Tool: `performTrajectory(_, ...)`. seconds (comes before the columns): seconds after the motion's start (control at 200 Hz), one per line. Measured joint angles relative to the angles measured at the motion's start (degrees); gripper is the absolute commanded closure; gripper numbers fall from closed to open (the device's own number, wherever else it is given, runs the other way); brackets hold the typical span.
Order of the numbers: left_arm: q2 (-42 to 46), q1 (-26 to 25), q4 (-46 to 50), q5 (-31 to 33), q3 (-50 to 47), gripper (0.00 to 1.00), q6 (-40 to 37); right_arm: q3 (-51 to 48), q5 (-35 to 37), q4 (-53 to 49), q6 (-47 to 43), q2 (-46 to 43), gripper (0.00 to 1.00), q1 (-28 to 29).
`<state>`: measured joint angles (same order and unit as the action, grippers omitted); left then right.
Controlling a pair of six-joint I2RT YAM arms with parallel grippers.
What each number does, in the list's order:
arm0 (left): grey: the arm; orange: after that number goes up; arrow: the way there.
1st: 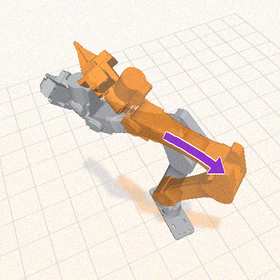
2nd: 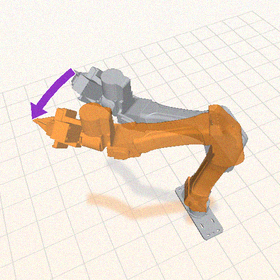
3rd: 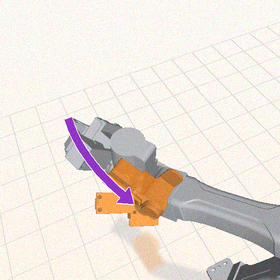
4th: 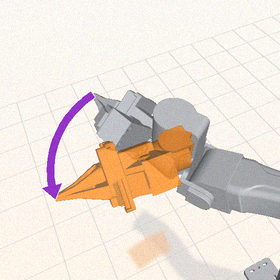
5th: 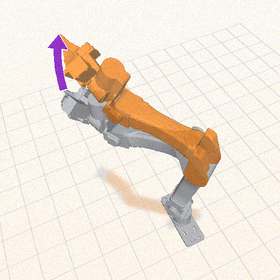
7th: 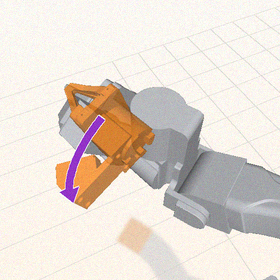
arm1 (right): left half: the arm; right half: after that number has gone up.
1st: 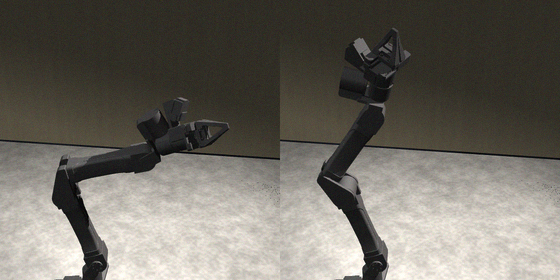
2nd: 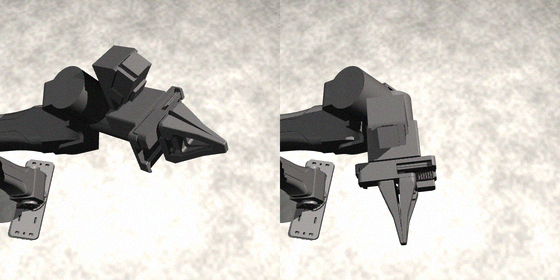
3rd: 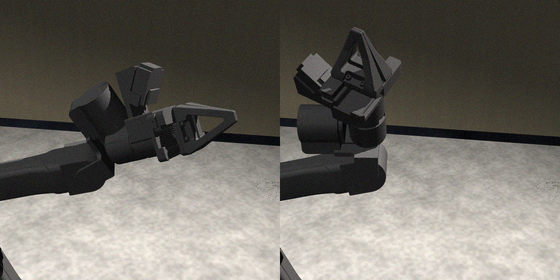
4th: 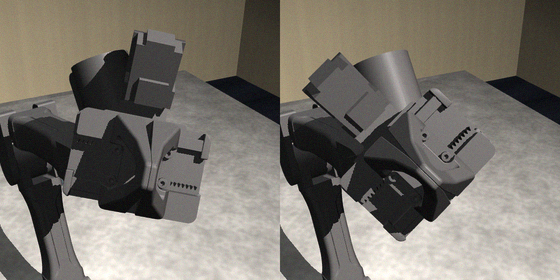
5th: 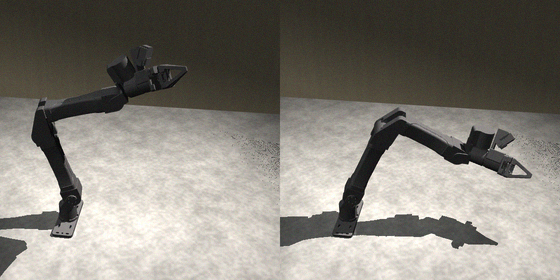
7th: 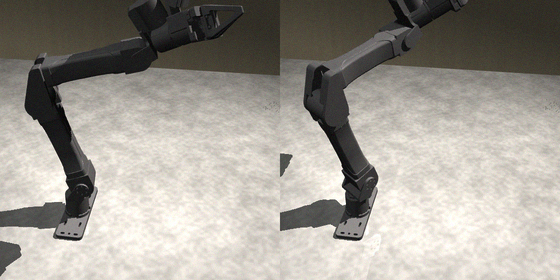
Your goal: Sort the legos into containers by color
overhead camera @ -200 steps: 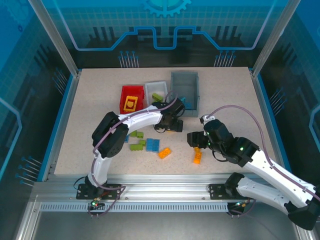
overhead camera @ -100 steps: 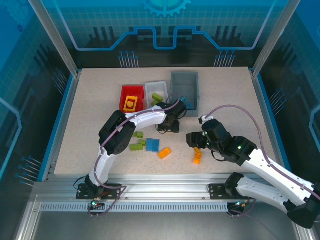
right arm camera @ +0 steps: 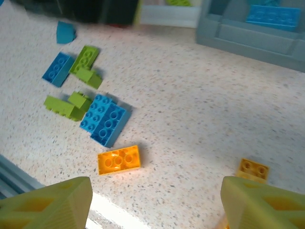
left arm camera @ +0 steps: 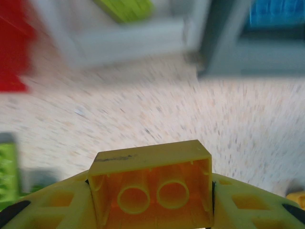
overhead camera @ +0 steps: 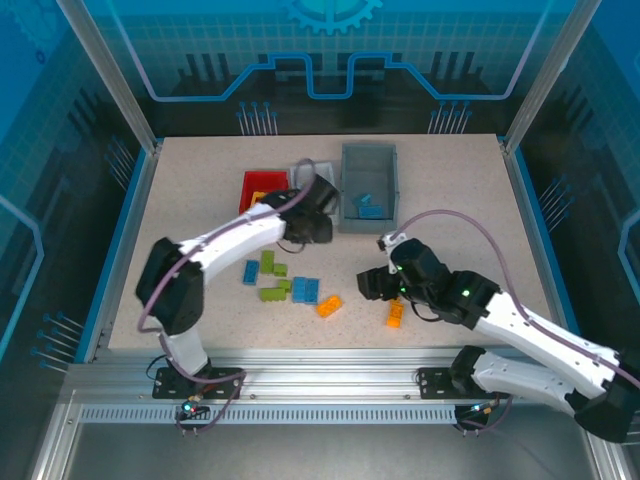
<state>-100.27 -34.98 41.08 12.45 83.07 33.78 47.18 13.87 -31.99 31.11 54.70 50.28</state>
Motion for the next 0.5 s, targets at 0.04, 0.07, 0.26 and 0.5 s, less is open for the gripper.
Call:
performTrajectory(0.04,1.46,3.28,-0.26,-0.24,0.02,0.53,-0.90,0.81,-0.07,1.20,-0.70,2.80,0.28,1.20)
performTrajectory(0.07,2.08,5.46,-0.46,-0.44,0.04,0.53,-1.38,1.66,-0.09,1.73,-1.07,4.83,0.27,1.99)
performTrajectory(0.26,-2.60,17.00,-0.46,-1.86,5.16,0.53,-6.23,8.15,-0.66,7.98,-2.67,15.91,0.28,5.16)
performTrajectory(0.5,-16.31,21.55,-0.83,-2.89,17.97,0.53,-10.38,14.43,-1.09,16.13,-2.86,25.66,0.27,6.64)
